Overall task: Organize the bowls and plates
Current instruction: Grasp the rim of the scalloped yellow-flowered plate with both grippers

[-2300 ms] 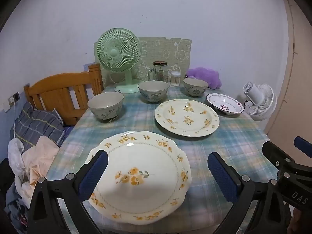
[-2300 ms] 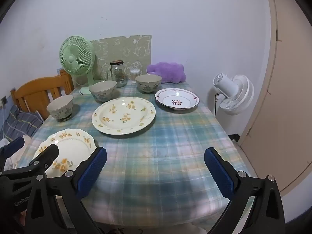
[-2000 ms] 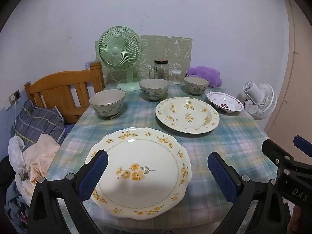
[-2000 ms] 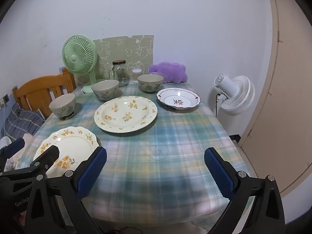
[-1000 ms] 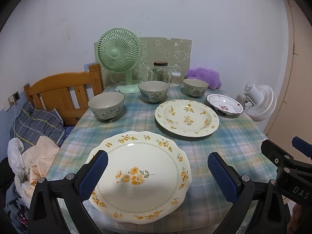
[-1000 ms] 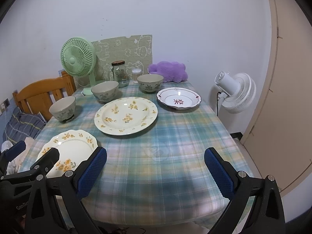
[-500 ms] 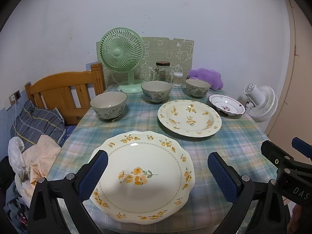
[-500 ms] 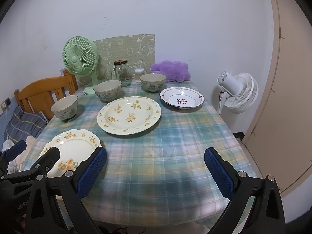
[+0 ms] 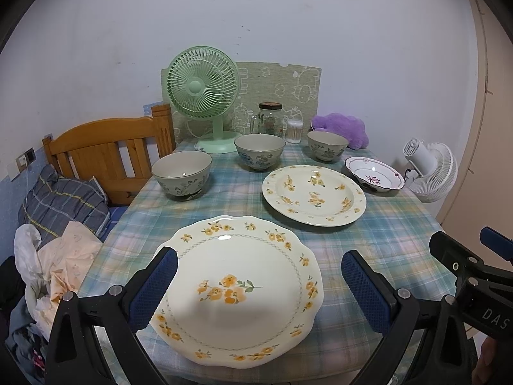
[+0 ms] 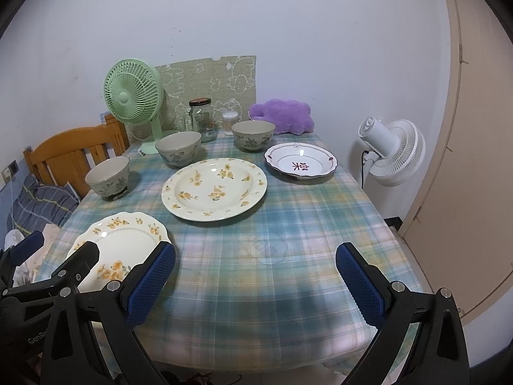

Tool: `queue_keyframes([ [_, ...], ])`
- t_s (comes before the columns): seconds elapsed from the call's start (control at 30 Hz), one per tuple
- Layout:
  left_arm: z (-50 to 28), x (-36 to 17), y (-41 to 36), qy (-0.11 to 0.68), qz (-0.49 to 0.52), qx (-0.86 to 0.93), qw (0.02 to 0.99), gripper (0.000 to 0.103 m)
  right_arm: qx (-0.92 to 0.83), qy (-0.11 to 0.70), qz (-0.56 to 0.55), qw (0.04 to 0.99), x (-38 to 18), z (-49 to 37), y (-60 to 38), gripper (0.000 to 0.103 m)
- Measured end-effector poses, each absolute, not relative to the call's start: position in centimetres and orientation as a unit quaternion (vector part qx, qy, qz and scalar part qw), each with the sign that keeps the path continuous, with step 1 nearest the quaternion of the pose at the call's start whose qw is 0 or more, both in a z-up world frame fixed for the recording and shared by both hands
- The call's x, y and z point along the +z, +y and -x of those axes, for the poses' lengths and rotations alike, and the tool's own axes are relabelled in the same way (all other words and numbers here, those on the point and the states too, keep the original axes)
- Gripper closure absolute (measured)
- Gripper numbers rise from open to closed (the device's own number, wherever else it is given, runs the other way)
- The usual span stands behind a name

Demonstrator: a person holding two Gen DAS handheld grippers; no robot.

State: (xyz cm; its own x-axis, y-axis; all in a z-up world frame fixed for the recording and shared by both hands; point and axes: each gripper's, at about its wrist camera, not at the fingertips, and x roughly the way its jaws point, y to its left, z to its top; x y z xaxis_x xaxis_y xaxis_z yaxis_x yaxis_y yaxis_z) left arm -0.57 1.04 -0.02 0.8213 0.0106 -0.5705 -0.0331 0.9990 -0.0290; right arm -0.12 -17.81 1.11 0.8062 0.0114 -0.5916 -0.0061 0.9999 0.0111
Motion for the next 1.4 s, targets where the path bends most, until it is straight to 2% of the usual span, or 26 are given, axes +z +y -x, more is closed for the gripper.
queue_keyframes([
  [0.73,-0.2,-0.1,3.1,0.306,0.018,0.015,0.952,0.000,0.004,0.324,-0.014,0.946,1.0,-0.8,-16.2,0.002],
  [1.07,-2.9,-1.1,6.5,0.348,0.010,0.032,0.937,0.004,0.023,0.358,-0.021,0.933,0.0,-4.1,-12.3,0.005],
  [1.4,-6.5,-4.9,10.7,0.421,0.014,0.034,0.906,0.009,0.037,0.423,-0.015,0.905,-3.7,-8.0,-7.1,0.014],
])
